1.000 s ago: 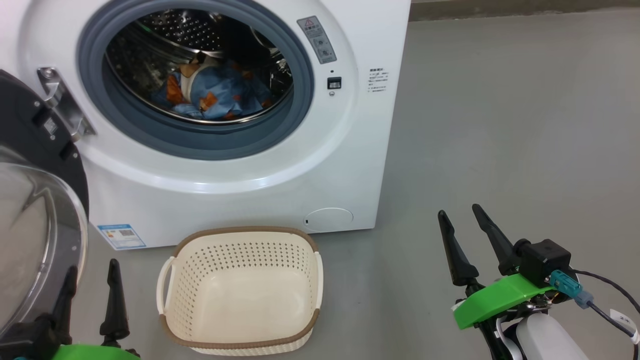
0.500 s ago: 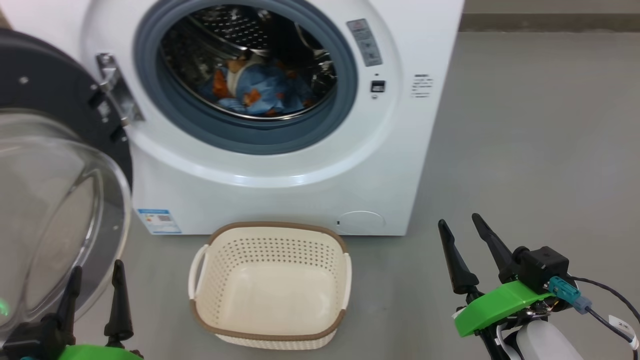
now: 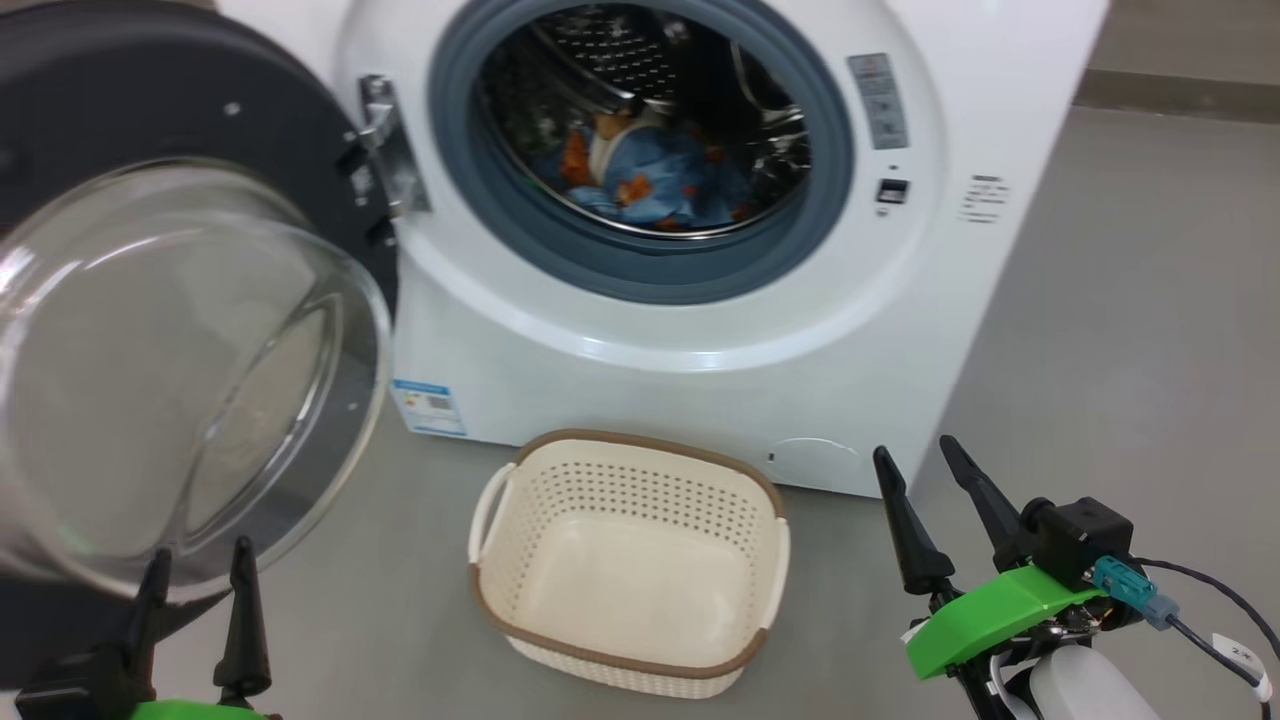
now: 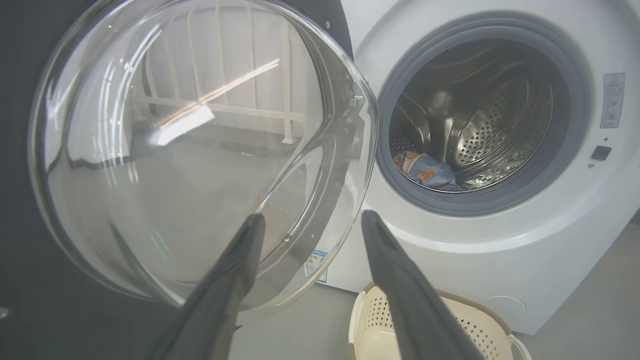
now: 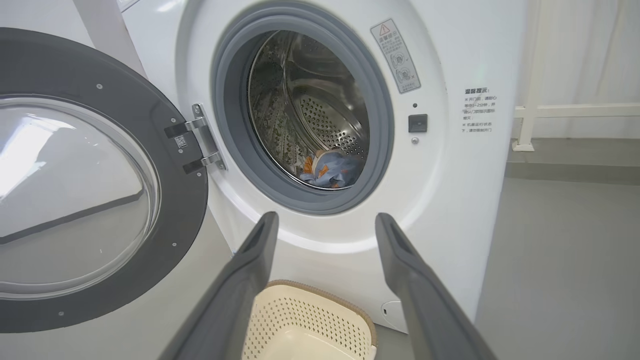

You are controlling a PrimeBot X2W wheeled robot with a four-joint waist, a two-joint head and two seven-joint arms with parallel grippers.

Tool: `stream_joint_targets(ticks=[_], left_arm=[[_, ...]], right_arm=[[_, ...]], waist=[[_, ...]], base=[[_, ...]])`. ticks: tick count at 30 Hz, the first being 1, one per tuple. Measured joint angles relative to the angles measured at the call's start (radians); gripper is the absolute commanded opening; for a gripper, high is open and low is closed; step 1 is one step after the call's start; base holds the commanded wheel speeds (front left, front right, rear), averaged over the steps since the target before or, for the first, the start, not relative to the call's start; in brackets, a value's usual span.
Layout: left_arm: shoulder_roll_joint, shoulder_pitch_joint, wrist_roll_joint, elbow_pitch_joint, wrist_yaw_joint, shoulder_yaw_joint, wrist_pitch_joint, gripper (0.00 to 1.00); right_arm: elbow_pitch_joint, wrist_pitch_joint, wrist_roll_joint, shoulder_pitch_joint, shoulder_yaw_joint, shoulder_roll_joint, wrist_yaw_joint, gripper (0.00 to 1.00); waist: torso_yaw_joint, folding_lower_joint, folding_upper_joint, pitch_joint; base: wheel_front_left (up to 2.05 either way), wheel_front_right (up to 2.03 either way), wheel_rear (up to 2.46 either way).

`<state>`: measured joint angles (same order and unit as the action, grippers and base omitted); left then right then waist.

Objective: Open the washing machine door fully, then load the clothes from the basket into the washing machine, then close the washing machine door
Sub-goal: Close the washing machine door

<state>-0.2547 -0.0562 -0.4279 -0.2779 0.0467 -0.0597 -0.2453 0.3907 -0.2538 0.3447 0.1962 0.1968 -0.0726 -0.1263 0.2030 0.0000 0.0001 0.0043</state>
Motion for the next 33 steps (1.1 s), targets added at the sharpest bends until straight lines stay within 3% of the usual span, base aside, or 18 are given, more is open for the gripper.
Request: stream_joint_targets(ticks=[20, 33], left_arm=[[-0.010, 0.000, 0.000, 0.002, 0.015, -0.019, 0.017, 1.00], [-0.015, 0.023, -0.002, 0.018, 0.025, -0.022, 0.026, 1.00]], right_arm=[[0.018, 0.000, 0.026, 0.000, 0.030, -0.001, 0.000, 1.00], [0.025, 0.000, 0.033, 0.000, 0.055, -0.002, 0.000, 1.00]], waist=[[0.221, 0.0000, 0.0000, -0.013], [0.279, 0.0000, 0.0000, -0.026]], base=[[0.00, 0.00, 0.00], [0.00, 0.00, 0.00]])
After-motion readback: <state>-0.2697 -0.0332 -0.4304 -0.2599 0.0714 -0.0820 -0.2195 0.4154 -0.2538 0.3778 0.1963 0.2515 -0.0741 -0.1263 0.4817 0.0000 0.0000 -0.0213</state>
